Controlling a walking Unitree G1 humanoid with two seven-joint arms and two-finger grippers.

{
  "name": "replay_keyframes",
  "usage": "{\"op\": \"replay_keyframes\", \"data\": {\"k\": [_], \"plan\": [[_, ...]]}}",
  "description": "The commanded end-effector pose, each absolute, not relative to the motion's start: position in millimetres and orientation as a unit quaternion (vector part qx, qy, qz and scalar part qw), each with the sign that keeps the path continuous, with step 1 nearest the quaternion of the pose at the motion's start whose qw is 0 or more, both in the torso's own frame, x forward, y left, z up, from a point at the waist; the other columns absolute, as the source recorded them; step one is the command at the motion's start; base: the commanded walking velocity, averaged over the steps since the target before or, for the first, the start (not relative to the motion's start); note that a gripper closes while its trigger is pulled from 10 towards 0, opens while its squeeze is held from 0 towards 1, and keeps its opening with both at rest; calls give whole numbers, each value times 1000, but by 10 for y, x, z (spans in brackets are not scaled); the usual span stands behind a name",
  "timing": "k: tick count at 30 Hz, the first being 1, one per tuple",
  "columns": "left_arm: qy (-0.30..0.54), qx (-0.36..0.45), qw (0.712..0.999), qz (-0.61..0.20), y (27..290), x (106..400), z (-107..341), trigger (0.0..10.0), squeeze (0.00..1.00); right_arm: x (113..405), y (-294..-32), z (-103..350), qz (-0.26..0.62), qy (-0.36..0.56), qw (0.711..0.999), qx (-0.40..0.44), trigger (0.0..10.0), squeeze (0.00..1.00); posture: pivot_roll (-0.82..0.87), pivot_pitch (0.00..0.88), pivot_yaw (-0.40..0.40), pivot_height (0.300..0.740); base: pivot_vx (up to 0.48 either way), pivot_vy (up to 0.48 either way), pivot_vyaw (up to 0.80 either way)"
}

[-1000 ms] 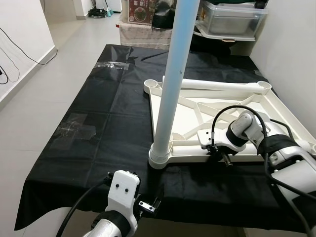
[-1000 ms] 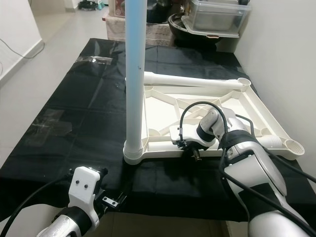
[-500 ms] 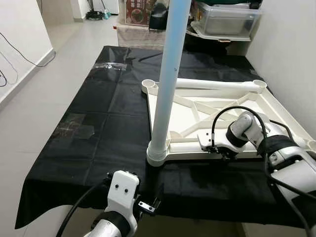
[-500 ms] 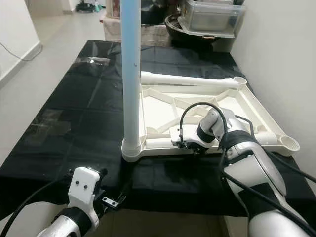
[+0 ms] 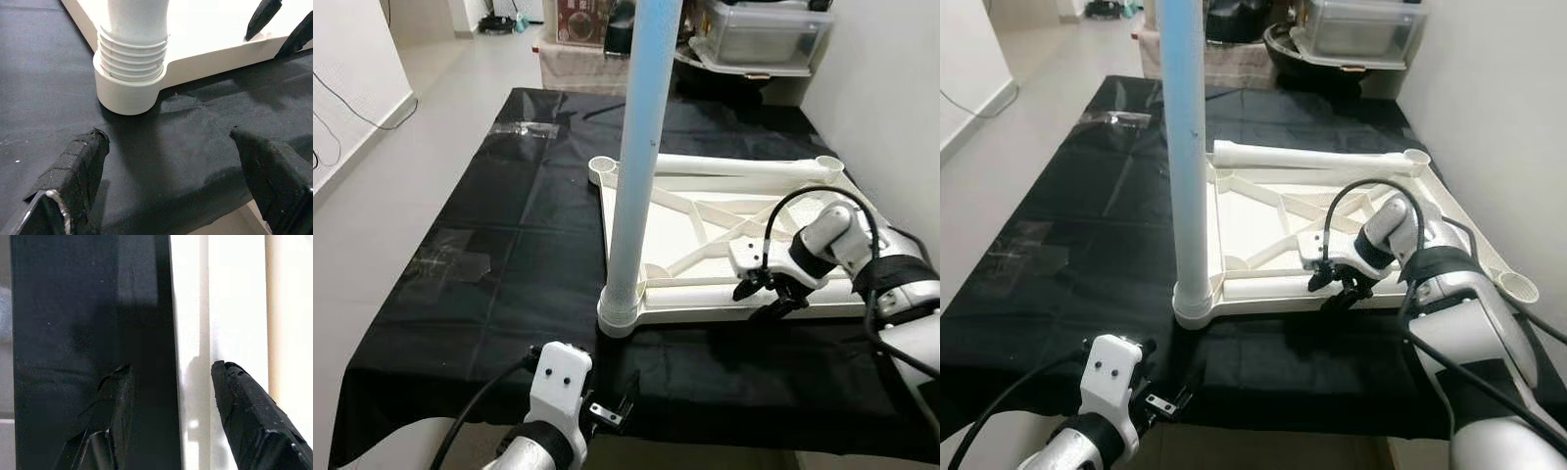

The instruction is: Building children table

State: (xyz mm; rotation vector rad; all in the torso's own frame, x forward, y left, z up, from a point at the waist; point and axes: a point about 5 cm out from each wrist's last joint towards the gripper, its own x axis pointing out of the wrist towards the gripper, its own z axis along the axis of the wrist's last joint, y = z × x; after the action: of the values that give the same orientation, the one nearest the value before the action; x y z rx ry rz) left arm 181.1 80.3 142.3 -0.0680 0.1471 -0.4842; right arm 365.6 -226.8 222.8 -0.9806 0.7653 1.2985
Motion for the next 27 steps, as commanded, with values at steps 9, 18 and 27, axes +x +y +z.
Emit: {"op": "replay_keyframes", "data": {"k": [9,18,27], "plan": [[81,-36,967,-237,824,1835,1367,10000,0,3657,-2306,2576,581,255,686,-356,10000,0,131,133,-86,740,0,0,0],[75,-27,970,-228,856,1877,1349,10000,0,3664,-2477,2526,530,168,809,-189,10000,0,132,111,-81,740,0,0,0],[75,-11,977,-201,986,1873,1307,10000,0,3657,-2895,2077,281,103,951,-73,10000,0,146,62,-61,740,0,0,0]]}}
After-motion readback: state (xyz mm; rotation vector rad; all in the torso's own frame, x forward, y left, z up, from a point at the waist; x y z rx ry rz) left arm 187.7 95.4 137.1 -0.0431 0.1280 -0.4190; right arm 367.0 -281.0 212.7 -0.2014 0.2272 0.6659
